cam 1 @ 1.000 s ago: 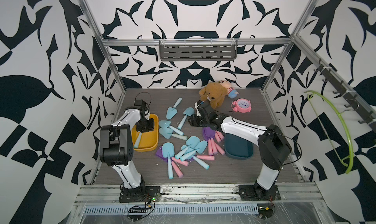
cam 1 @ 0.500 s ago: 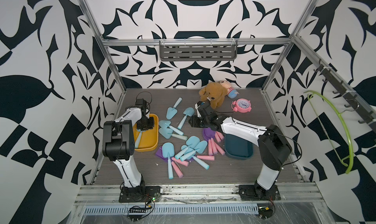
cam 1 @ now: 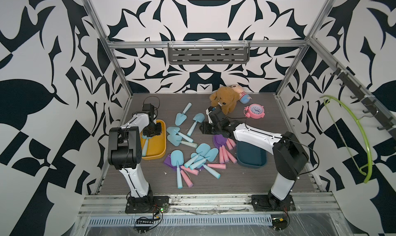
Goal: Sort the small shovels by color and place them into the storage box
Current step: Place the shovel in the storage box, then adjust the storage box at the center of the board.
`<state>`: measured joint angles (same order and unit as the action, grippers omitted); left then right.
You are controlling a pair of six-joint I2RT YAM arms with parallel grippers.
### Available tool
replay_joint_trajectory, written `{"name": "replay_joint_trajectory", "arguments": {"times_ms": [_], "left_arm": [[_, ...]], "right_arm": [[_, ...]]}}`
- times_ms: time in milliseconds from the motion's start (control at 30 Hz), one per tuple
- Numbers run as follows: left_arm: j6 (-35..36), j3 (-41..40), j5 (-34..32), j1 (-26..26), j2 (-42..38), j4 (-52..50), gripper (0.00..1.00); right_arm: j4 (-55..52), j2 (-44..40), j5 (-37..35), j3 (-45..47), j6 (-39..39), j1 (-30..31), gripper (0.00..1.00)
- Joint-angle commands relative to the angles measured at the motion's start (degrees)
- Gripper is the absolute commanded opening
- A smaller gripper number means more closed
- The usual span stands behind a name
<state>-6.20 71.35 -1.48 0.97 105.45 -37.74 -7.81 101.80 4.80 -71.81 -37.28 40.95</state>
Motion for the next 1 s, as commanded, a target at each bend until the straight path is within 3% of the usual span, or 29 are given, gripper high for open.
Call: {"name": "replay_joint_trajectory", "arguments": {"times_ms": [0,67,233,333,500,733,967], "left_arm": [[-0.3,1.1,2.4,0.1,-4.7,-0.2,0.41],[0.0,0.8,3.6,0.2,-7.1,0.6,0.48],[-0.3,-0.2,11.8,0.2,-11.5,1.6,0.76],[-1.1,-1.3,14.6,0.0,-12.7,2.8,0.83],[0.7,-0.5,13.2,-1.9,-9.2,1.8,0.81],[3.8,2.1,7.9,-6.3,-3.5,0.2,0.68],[5.4,2.6,4.0,-7.1,-0.9,-0.6,0.46]], "right_arm": [[2.6,-3.6,1.1,0.3,0.7,-0.2,0.4],[3.7,-3.6,2.2,0.4,0.3,-0.2,0.4],[4.5,-3.9,2.3,0.9,-0.2,-0.2,0.4],[4.7,-4.1,2.4,1.1,-0.5,-0.2,0.4],[5.0,-4.3,2.5,1.5,-0.7,-0.2,0.4],[4.6,-4.8,2.1,1.9,-0.1,-0.2,0.41],[4.5,-5.0,1.9,2.2,0.4,-0.2,0.4]]}}
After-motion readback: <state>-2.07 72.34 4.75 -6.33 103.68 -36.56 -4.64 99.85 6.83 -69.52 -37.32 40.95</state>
